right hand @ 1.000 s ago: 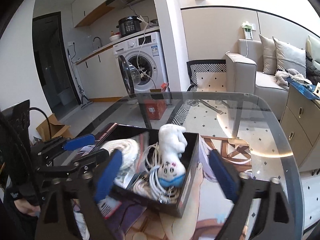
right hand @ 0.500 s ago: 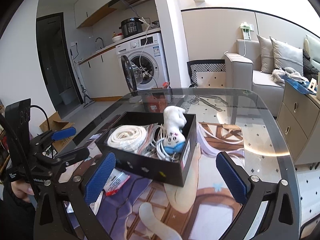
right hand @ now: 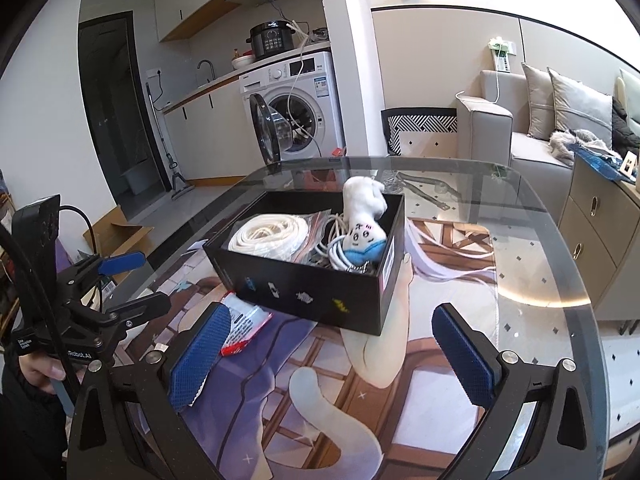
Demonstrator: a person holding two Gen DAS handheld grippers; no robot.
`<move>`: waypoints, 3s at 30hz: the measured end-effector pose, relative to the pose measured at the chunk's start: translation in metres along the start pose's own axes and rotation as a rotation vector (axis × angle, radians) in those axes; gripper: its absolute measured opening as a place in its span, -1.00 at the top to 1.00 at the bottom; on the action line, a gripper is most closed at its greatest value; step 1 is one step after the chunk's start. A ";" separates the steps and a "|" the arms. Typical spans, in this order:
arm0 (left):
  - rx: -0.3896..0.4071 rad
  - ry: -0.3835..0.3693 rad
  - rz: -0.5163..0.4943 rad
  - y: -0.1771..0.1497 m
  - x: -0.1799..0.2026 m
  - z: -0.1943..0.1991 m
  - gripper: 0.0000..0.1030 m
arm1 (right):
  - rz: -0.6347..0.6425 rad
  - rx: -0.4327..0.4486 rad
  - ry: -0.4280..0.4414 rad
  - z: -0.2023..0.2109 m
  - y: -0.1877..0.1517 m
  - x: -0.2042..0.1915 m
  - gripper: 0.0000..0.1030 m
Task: Organize soft objects
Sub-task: 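Move the left gripper down to the silver foil packet on the cloth, then close the left gripper on the silver foil packet and lift it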
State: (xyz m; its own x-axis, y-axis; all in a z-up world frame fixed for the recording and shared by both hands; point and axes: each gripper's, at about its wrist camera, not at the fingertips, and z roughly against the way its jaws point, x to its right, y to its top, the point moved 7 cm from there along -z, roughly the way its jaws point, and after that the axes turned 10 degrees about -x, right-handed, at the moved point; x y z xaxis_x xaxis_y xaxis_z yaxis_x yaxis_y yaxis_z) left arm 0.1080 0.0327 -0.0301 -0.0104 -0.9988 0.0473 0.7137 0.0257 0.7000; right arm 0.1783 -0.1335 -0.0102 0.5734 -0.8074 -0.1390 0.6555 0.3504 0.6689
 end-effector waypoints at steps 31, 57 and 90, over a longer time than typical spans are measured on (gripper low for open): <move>-0.231 -0.061 -0.149 -0.065 0.028 -0.025 -1.00 | 0.053 -0.089 0.008 -0.025 -0.017 -0.013 -0.99; -0.235 -0.133 -0.154 -0.062 0.031 -0.023 0.12 | 0.047 -0.100 0.008 -0.030 -0.020 -0.013 -0.99; -0.109 -0.043 0.097 -0.038 -0.043 -0.004 0.16 | 0.005 -0.163 0.034 -0.080 -0.008 -0.070 -0.99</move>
State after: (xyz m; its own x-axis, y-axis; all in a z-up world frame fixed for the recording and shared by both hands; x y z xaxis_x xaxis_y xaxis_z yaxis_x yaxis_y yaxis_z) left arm 0.0838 0.0742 -0.0620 0.0339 -0.9892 0.1426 0.7845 0.1147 0.6094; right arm 0.1723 -0.0413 -0.0645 0.5913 -0.7899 -0.1625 0.7222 0.4289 0.5427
